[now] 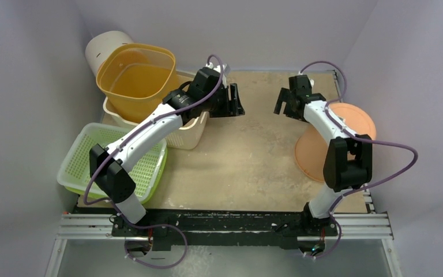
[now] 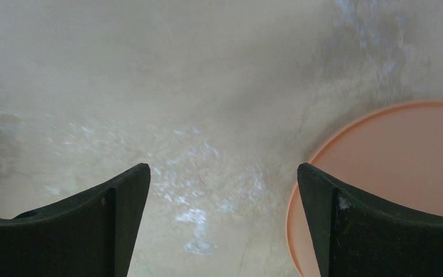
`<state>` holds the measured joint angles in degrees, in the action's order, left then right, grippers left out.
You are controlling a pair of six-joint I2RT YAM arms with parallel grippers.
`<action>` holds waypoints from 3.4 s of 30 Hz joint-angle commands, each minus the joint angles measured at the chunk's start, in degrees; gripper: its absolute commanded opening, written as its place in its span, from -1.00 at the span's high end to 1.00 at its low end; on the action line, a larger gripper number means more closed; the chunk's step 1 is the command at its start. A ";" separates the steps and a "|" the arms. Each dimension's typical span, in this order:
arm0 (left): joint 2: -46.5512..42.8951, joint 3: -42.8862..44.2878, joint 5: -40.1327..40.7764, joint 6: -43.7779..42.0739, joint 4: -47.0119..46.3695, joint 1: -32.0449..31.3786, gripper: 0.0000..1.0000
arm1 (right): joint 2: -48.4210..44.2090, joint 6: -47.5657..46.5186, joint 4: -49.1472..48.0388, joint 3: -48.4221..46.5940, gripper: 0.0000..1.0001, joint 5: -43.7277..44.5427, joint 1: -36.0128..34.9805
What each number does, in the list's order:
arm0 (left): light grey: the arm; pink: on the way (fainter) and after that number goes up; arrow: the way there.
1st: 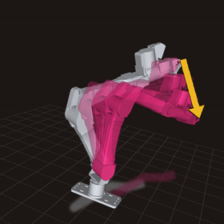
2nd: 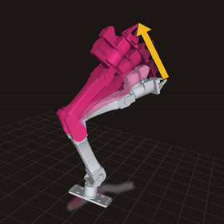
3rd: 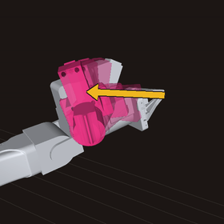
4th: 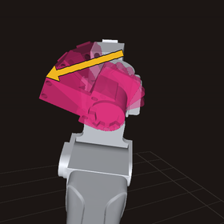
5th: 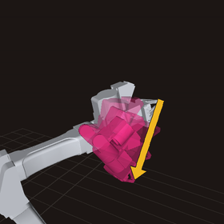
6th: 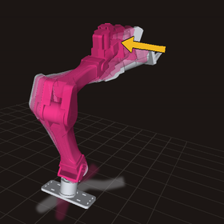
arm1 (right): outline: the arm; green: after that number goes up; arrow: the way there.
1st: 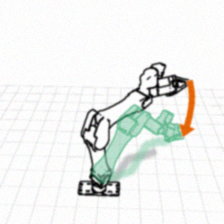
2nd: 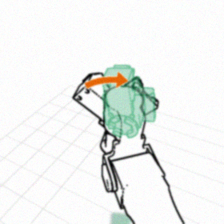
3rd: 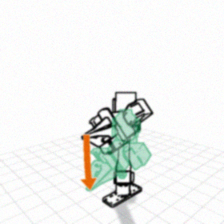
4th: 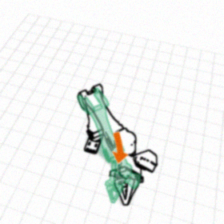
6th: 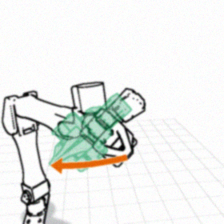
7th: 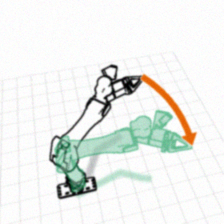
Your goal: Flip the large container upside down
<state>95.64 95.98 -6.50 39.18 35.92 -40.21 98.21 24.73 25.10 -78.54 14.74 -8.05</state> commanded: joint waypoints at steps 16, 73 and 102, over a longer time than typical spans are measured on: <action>2.09 3.24 0.31 -2.75 2.31 1.86 -0.23 | -17.24 13.76 8.96 20.01 -1.00 12.92 9.78; 5.86 13.29 43.73 -22.04 7.13 17.96 0.86 | -9.60 -6.37 9.74 -24.32 -0.93 -0.53 -4.95; -10.97 19.64 24.19 -0.57 -28.18 10.37 1.00 | -7.88 -1.17 7.19 -41.75 -0.89 0.11 6.36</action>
<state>83.42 114.54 27.29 33.58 24.49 -26.70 90.96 21.52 36.58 -117.54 15.70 -2.57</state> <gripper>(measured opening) 0.025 0.950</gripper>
